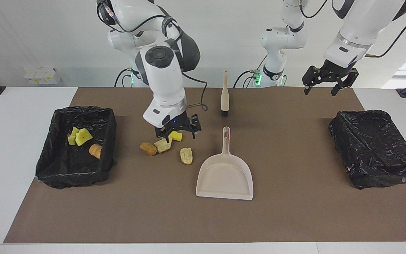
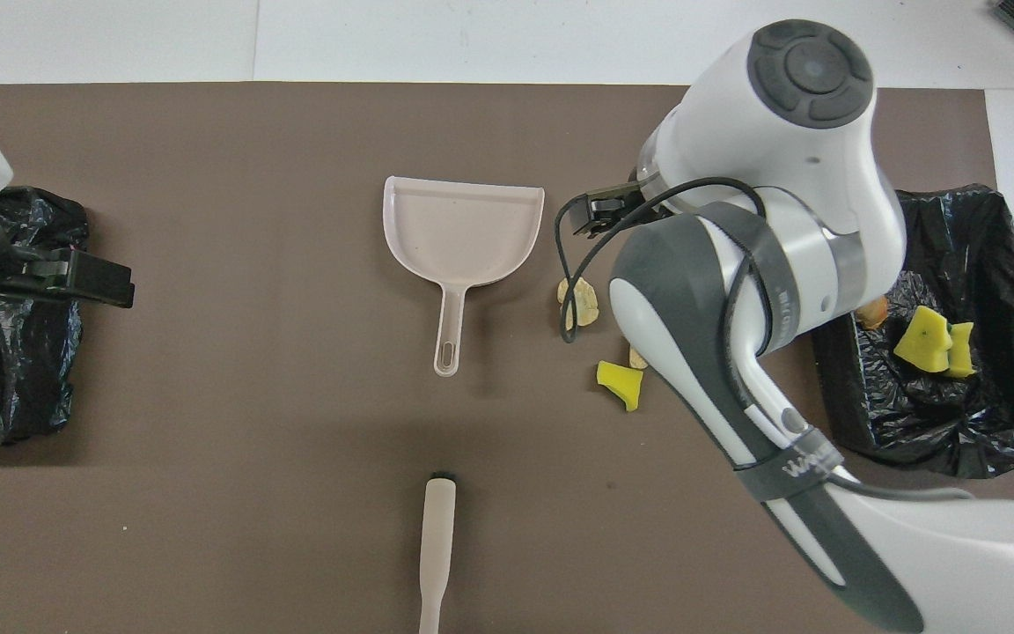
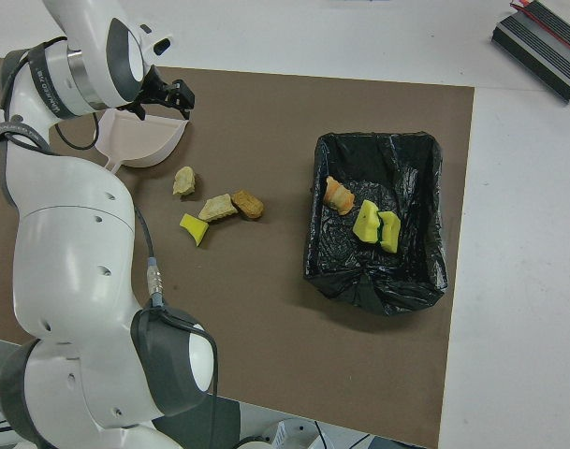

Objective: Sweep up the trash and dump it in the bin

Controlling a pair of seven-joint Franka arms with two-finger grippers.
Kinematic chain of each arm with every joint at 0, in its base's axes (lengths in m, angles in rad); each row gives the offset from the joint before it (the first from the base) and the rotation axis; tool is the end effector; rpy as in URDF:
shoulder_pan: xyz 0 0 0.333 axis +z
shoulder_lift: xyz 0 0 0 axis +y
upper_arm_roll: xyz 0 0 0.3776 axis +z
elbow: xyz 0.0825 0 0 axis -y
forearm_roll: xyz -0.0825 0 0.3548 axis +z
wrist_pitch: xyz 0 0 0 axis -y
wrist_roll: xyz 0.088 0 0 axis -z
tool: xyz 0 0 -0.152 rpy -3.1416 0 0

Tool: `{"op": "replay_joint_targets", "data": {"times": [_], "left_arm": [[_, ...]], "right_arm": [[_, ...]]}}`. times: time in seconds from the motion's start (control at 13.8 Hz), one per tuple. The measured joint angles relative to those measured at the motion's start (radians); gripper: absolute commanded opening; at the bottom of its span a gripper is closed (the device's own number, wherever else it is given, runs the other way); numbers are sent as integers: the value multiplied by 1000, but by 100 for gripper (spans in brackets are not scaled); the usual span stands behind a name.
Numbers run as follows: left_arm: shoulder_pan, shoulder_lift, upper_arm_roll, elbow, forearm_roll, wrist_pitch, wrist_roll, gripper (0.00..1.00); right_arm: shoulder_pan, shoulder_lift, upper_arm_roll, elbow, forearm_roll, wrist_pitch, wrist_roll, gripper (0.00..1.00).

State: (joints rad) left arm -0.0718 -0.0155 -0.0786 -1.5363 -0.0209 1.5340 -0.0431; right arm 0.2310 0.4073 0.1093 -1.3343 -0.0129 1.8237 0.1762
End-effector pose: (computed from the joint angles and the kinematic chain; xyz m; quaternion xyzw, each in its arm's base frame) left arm 0.5105 -0.0810 0.6611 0.9985 -0.0541 0.0056 0.0104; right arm 0.6545 0.2147 0.5250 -0.9960 -0.0779 -0.0370 0.0254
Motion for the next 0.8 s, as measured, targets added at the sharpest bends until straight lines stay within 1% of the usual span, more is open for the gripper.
{"op": "replay_joint_targets", "data": {"times": [0.22,0.44,0.58,0.8], "left_arm": [[0,0,1,0,0,0,0,100],[0,0,1,0,0,0,0,100],[0,0,1,0,0,0,0,100],[0,0,1,0,0,0,0,100]], "right_arm": [[-74,-23,-3,-1,-63,-20,-129,100],[-149,-64,-5,0,-86,-64,-188,100],[-201,-92,-10,0,-86,-106,-200,100],[-266,-141,-20,0,-84,-136,-191,100]]}}
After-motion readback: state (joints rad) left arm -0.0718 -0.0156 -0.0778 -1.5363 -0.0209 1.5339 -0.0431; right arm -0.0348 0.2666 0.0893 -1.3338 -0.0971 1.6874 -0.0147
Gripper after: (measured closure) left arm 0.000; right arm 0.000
